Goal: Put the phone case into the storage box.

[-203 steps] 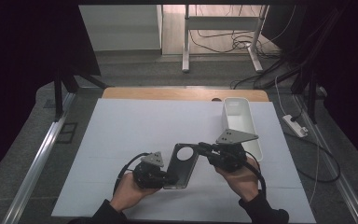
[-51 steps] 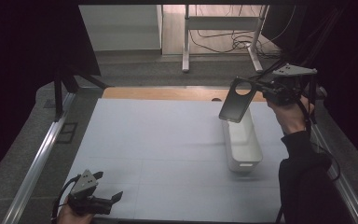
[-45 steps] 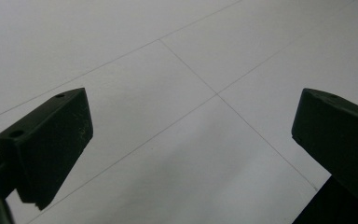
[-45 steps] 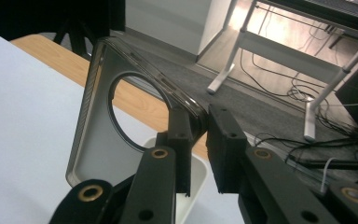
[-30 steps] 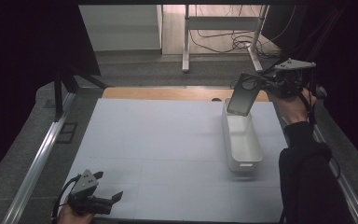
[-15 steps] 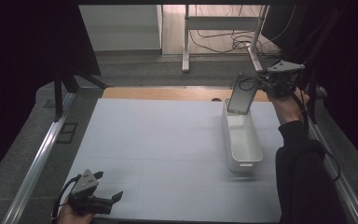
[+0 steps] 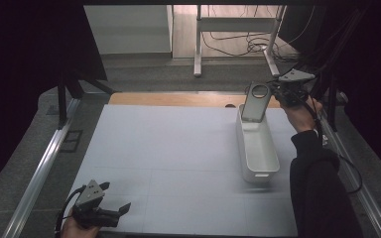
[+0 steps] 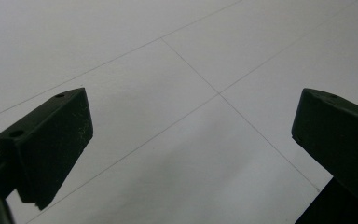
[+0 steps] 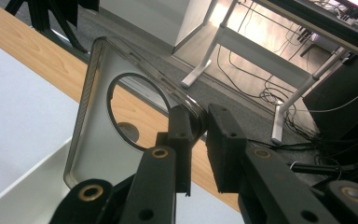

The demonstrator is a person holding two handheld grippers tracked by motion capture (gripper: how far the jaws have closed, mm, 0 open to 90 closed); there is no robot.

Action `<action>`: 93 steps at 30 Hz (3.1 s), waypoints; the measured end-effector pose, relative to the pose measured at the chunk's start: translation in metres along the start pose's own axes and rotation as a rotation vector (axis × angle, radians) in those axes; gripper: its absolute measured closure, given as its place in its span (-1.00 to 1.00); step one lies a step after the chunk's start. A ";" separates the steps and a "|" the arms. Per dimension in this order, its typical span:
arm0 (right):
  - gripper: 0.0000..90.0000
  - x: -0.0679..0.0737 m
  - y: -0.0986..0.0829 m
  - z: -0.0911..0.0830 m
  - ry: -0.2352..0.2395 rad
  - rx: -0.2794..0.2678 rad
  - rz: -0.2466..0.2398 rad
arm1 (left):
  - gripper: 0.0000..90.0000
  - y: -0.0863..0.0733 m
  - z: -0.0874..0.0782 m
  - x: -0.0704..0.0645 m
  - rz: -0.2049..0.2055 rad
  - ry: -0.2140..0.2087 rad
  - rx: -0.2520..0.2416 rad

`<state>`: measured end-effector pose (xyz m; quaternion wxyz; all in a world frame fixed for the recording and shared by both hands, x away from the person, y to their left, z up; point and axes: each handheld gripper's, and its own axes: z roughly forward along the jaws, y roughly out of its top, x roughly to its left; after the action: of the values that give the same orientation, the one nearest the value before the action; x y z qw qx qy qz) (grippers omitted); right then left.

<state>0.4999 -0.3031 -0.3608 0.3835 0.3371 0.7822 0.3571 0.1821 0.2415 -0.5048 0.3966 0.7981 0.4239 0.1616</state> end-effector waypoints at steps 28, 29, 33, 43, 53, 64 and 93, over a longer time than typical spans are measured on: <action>0.77 0.016 -0.019 0.033 -0.033 0.003 -0.058 | -1.00 0.000 0.001 0.000 -0.003 -0.003 0.006; 0.77 0.016 -0.020 0.034 -0.033 0.001 -0.059 | -1.00 0.000 0.001 0.000 -0.003 -0.003 0.006; 0.77 0.017 -0.021 0.034 -0.036 0.001 -0.067 | -1.00 0.000 0.001 0.000 -0.002 -0.004 0.007; 0.76 0.020 -0.027 0.038 -0.046 -0.007 -0.070 | -1.00 0.001 0.001 0.000 0.001 -0.003 0.010; 0.67 0.022 -0.027 0.039 -0.062 -0.015 -0.070 | -1.00 0.001 0.001 0.000 0.003 -0.004 0.013; 0.52 0.022 -0.027 0.040 -0.071 -0.005 -0.049 | -1.00 0.001 0.002 0.000 0.004 -0.003 0.014; -0.28 0.012 -0.034 0.028 0.039 0.099 0.204 | -1.00 0.000 -0.001 0.001 -0.014 0.000 -0.007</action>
<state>0.5091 -0.3028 -0.4058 0.3129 0.4263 0.7678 0.3618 0.1822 0.2429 -0.5044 0.4006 0.7936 0.4290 0.1602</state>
